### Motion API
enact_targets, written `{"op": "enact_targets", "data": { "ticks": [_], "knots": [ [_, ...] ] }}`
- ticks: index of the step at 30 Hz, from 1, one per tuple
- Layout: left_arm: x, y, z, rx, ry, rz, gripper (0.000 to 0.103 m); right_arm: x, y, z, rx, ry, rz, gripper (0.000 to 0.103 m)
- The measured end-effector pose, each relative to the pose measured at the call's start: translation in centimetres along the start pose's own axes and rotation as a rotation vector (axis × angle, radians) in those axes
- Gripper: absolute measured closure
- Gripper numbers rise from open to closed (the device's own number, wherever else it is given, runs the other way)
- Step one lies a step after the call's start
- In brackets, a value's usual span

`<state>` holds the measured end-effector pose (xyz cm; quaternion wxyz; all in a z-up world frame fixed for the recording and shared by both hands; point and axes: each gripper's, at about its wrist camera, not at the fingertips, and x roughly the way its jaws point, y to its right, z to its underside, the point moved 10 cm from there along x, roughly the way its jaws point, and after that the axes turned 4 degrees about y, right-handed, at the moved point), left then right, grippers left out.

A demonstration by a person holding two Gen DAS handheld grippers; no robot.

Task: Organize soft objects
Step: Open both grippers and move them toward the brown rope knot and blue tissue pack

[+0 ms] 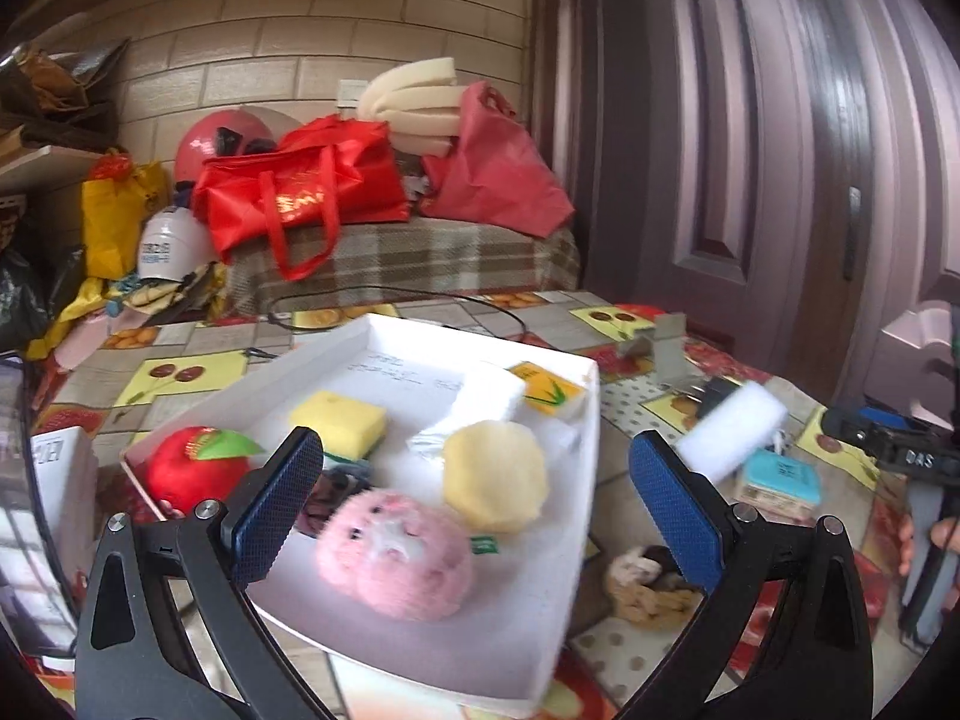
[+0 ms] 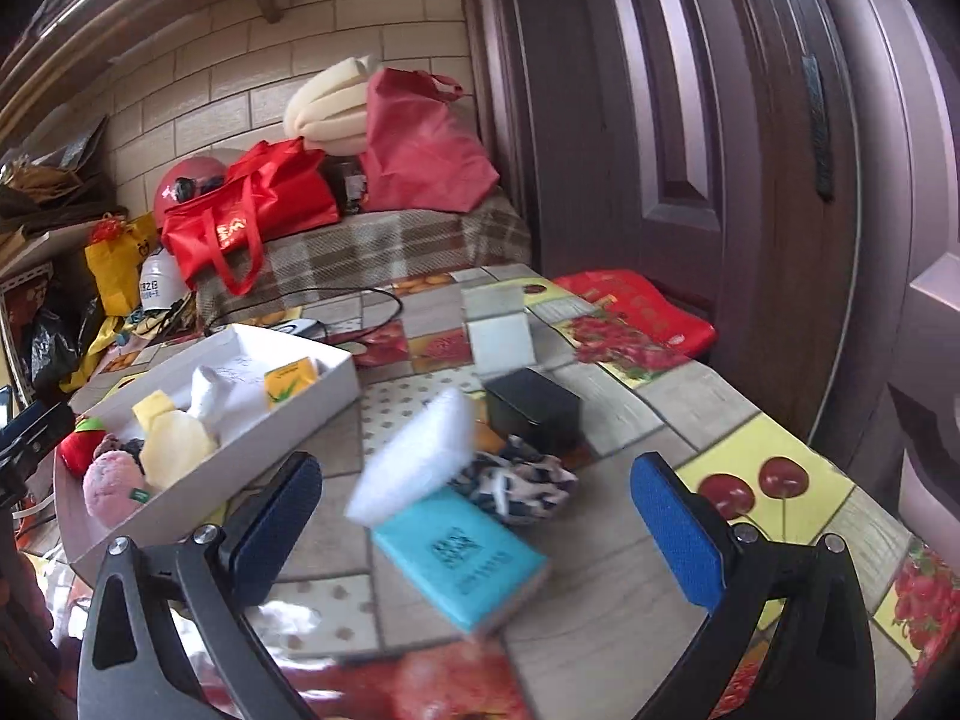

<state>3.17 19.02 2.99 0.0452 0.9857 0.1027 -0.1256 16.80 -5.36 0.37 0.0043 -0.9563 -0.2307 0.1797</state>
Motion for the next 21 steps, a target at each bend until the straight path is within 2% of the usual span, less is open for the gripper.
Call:
{"op": "enact_targets", "data": {
  "ticks": [2,4,8,11,13,16,18,19,21],
  "knots": [
    [0.1,2.7,0.5,0.033,-0.036,0.092,0.0,0.6,1.7,0.9,0.021,-0.08,-0.032,0.0],
    [0.0,5.5,1.1,0.066,-0.076,0.195,0.0,1.1,2.1,2.0,-0.011,-0.154,-0.06,0.0],
    [0.0,10.7,3.0,0.187,-0.174,0.337,0.0,0.1,0.5,2.4,-0.093,-0.15,-0.151,0.003],
    [0.8,12.0,4.1,0.234,-0.242,0.334,0.0,0.8,-1.7,3.6,-0.195,-0.212,-0.202,0.012],
    [1.5,11.5,4.4,0.2,-0.276,0.322,0.0,2.0,-2.5,4.7,-0.221,-0.283,-0.227,0.027],
    [2.1,10.8,5.1,0.15,-0.32,0.322,0.0,3.8,-2.6,5.5,-0.198,-0.357,-0.236,0.03],
    [2.4,11.0,5.6,0.158,-0.346,0.321,0.0,4.5,-2.5,6.0,-0.181,-0.393,-0.245,0.033],
    [2.5,11.3,5.8,0.169,-0.355,0.324,0.0,4.7,-2.5,6.4,-0.177,-0.412,-0.252,0.042],
    [2.6,12.1,6.4,0.191,-0.38,0.341,0.0,4.7,-2.6,6.5,-0.17,-0.42,-0.266,0.049]
  ]
}}
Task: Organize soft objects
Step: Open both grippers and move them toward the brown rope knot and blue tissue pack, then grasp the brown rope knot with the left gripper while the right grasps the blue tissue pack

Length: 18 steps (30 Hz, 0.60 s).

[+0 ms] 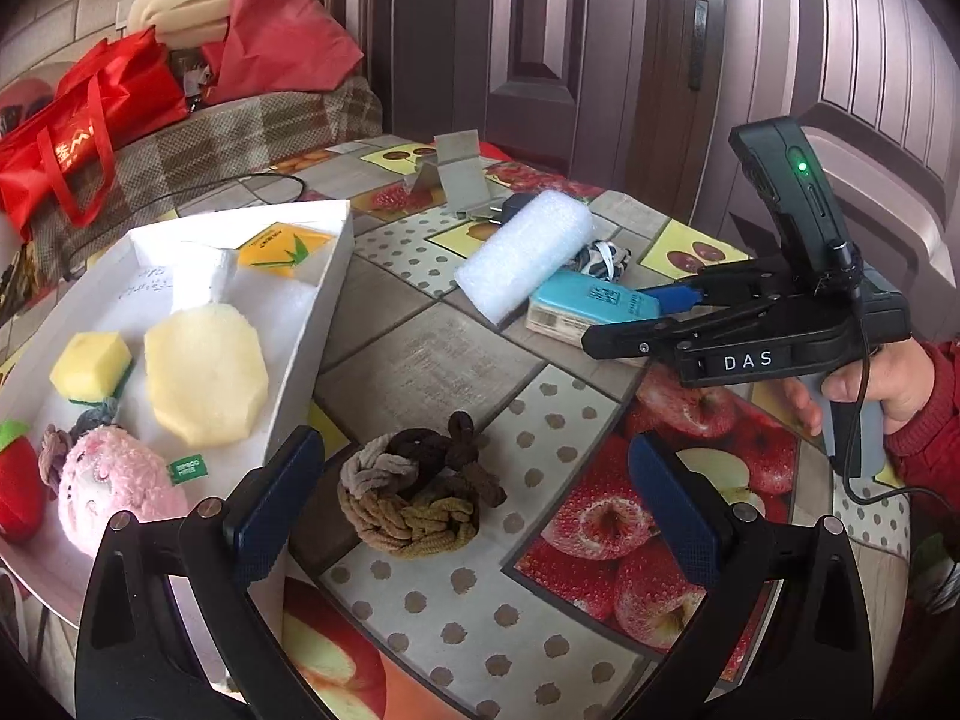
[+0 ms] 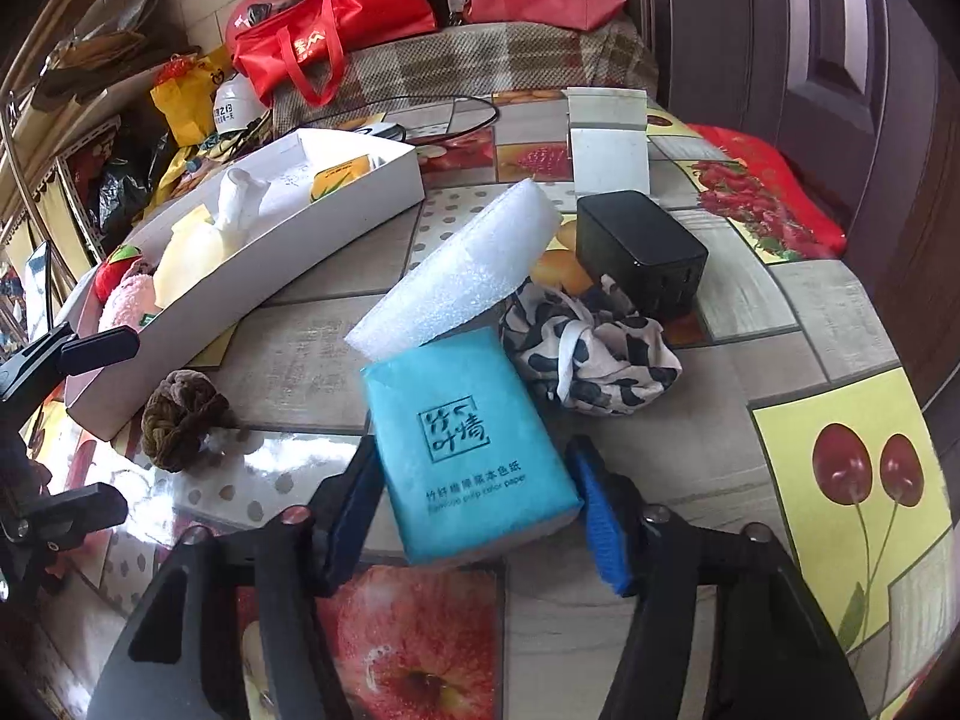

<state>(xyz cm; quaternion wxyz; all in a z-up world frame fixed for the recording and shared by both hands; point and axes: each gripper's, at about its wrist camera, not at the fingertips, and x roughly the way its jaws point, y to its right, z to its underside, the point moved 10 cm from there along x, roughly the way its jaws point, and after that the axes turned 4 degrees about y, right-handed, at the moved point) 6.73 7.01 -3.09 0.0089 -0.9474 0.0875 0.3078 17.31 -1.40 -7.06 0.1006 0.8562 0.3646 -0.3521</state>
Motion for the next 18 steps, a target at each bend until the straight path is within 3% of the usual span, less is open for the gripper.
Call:
{"op": "enact_targets", "data": {
  "ticks": [6,9,10,14,16,18],
  "knots": [
    [1.8,2.0,1.2,0.023,-0.105,0.067,0.001,-2.2,-1.3,2.2,-0.037,-0.002,-0.038,0.052],
    [1.6,5.2,2.1,-0.038,-0.144,0.249,0.001,-3.2,-0.1,2.6,0.022,0.011,-0.051,0.052],
    [1.0,6.0,1.9,-0.023,-0.125,0.251,0.001,-3.4,0.3,2.5,0.045,0.016,-0.056,0.052],
    [-1.6,6.5,0.2,0.088,0.024,0.122,0.001,-3.5,1.0,2.3,0.099,0.028,-0.078,0.052],
    [-1.1,5.0,0.2,0.101,0.009,0.016,0.001,-3.5,0.9,2.3,0.099,0.03,-0.082,0.052],
    [0.3,3.6,1.0,0.074,-0.061,-0.011,0.001,-3.4,0.8,2.3,0.1,0.029,-0.084,0.052]
  ]
}}
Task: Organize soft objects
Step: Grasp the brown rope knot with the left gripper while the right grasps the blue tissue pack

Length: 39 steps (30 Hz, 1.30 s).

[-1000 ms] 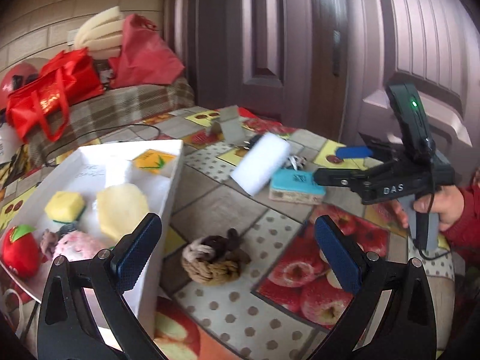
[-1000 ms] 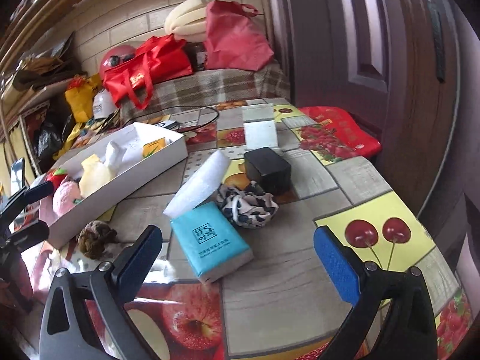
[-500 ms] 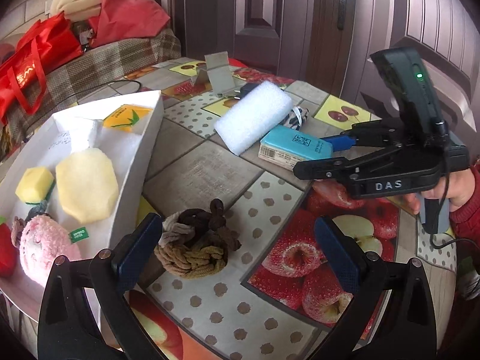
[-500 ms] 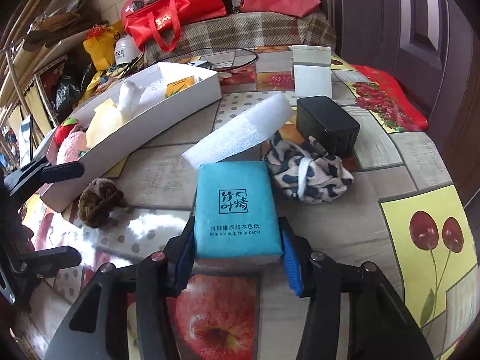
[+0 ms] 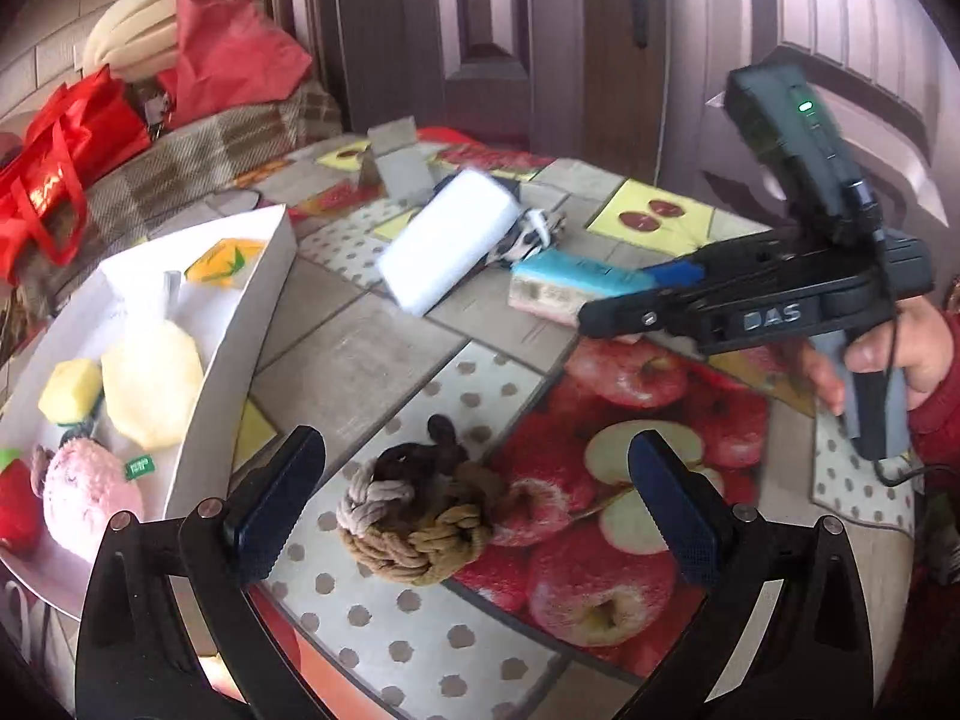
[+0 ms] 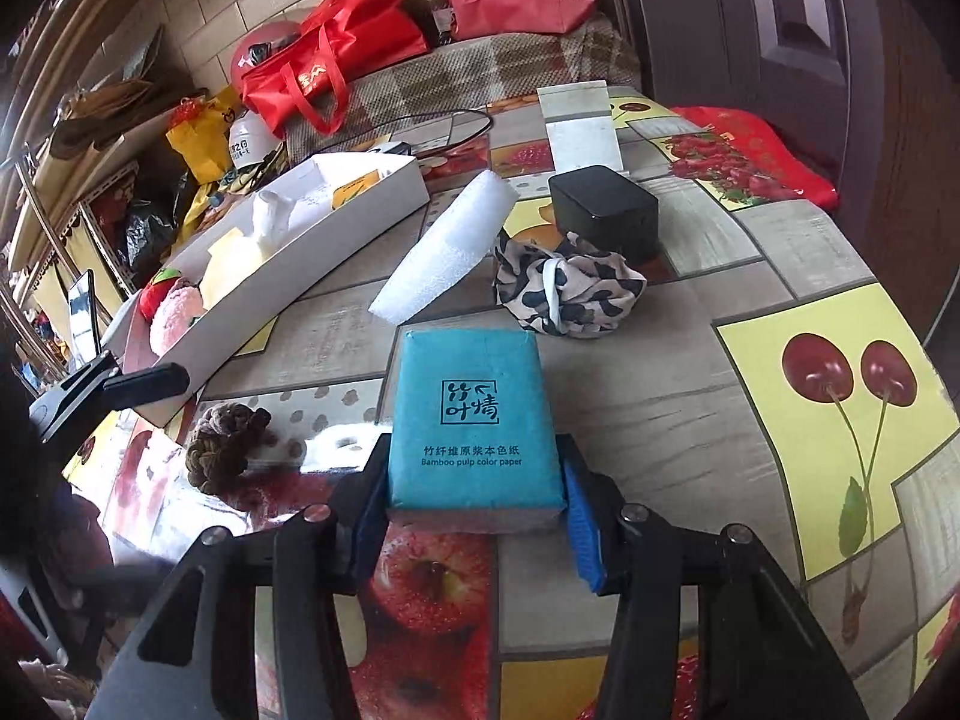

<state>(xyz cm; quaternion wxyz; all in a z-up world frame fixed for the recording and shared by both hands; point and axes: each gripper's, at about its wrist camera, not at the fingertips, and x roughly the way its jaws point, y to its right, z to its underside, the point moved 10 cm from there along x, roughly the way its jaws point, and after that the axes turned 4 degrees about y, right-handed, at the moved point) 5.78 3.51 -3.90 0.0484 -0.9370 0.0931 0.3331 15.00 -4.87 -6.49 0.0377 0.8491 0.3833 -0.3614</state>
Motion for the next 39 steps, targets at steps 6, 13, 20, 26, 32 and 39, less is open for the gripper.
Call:
{"op": "enact_targets", "data": {
  "ticks": [6,13,20,26,32,39],
  "knots": [
    [2.1,-0.9,1.1,-0.024,-0.102,-0.019,0.004,-0.1,0.1,0.0,0.007,0.005,-0.006,0.052],
    [2.1,-1.2,1.7,-0.068,-0.112,-0.011,0.061,-0.2,-0.3,0.0,-0.017,0.012,0.003,0.052],
    [-1.2,-1.2,-0.1,-0.052,0.059,-0.048,0.073,-3.3,-2.1,-1.3,-0.112,0.178,0.026,0.053],
    [-5.9,-4.0,-1.5,-0.152,0.292,-0.12,0.073,-6.2,-4.5,-2.7,-0.193,0.367,0.059,0.053],
    [-8.1,-5.2,-2.1,-0.146,0.398,-0.209,0.073,-5.6,-5.7,-3.2,-0.178,0.385,0.055,0.053],
    [-8.8,-6.5,-1.7,-0.172,0.421,-0.256,0.072,-5.4,-6.1,-3.2,-0.163,0.399,0.067,0.053]
  ]
}}
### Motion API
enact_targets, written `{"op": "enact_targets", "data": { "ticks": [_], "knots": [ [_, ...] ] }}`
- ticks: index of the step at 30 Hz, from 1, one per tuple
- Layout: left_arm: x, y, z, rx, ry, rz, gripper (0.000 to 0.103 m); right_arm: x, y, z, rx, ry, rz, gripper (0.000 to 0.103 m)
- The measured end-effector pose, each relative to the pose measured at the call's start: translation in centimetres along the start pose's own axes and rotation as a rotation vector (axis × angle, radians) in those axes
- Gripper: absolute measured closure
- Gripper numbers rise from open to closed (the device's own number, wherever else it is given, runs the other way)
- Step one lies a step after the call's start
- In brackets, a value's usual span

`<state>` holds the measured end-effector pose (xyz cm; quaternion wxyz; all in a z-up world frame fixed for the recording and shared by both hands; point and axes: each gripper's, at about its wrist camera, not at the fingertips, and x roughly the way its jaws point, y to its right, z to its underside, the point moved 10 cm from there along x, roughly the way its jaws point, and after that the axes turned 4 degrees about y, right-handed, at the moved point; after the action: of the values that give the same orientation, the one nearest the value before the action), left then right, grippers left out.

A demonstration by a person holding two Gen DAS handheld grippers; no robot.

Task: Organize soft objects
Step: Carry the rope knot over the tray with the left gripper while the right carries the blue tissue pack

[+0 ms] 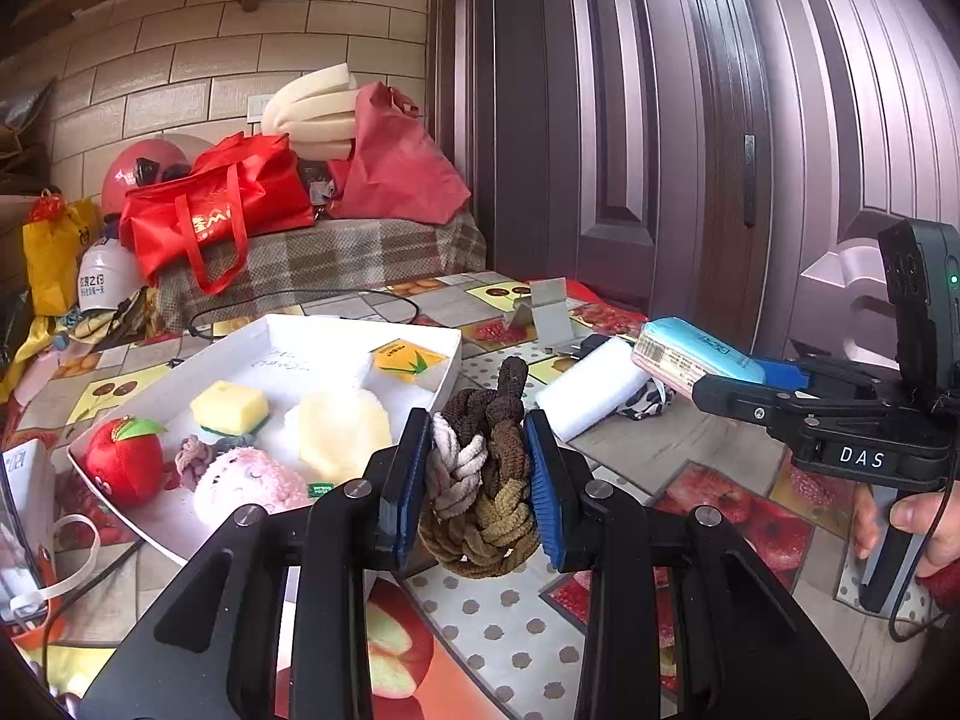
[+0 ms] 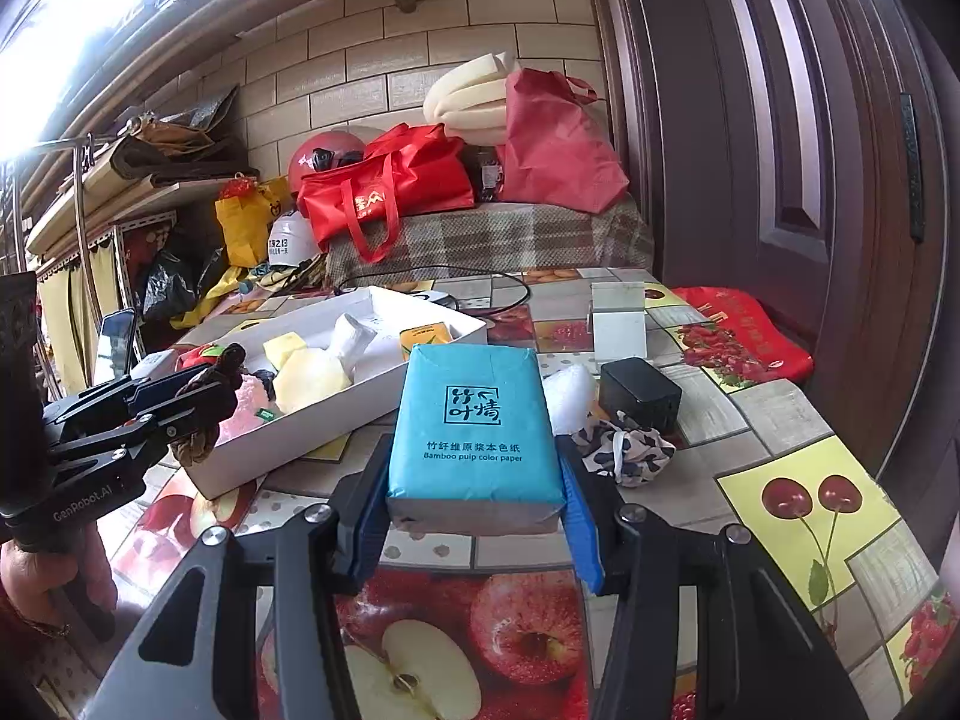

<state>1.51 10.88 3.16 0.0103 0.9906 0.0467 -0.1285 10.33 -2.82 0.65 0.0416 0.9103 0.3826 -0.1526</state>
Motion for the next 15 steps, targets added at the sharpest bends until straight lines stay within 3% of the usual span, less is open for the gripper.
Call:
{"op": "enact_targets", "data": {
  "ticks": [15],
  "knots": [
    [-0.1,-3.6,-0.3,-0.042,0.028,-0.102,0.072,1.9,-3.3,-0.6,-0.061,0.008,-0.02,0.053]
  ]
}}
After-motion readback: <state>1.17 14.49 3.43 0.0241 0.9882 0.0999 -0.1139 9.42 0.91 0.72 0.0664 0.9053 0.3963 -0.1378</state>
